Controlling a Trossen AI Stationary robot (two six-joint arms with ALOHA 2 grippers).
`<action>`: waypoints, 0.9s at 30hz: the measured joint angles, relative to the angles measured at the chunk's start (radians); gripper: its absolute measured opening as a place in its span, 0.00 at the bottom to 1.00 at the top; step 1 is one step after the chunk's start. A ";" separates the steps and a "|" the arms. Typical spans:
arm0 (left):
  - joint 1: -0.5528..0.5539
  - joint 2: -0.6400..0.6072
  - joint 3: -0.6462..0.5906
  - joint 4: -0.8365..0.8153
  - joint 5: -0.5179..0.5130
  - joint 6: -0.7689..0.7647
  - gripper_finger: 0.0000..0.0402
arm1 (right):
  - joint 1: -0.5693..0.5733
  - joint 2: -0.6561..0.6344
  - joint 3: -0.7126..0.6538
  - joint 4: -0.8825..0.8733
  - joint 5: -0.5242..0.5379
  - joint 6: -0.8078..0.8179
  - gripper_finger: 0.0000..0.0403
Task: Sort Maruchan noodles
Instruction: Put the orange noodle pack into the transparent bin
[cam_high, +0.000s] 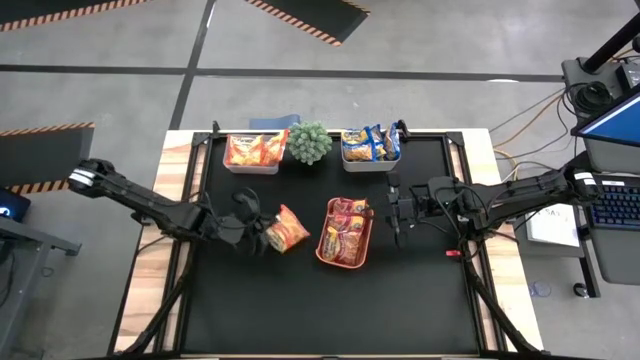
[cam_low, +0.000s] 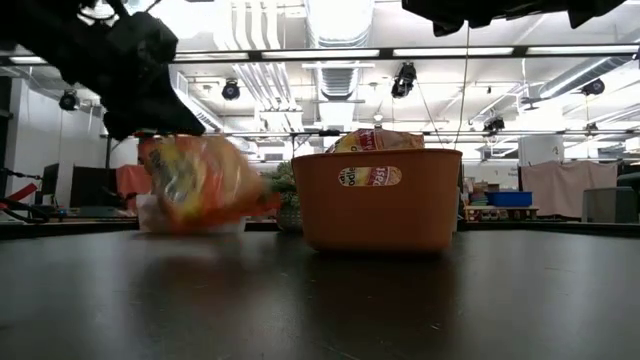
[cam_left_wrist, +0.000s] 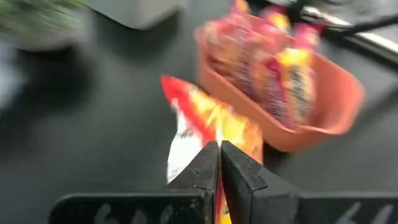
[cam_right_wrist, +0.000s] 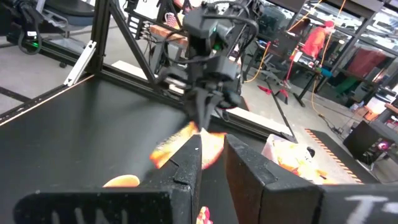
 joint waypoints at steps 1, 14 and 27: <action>0.000 -0.014 0.018 -0.056 -0.041 -0.006 0.00 | 0.000 0.000 0.000 0.000 0.000 0.000 0.15; 0.002 -0.063 0.186 -0.397 -0.103 -0.060 0.00 | 0.000 0.000 0.000 0.000 0.000 -0.002 0.15; 0.048 0.041 0.174 -0.439 -0.057 -0.108 0.24 | 0.000 0.000 0.000 0.000 0.000 -0.001 0.15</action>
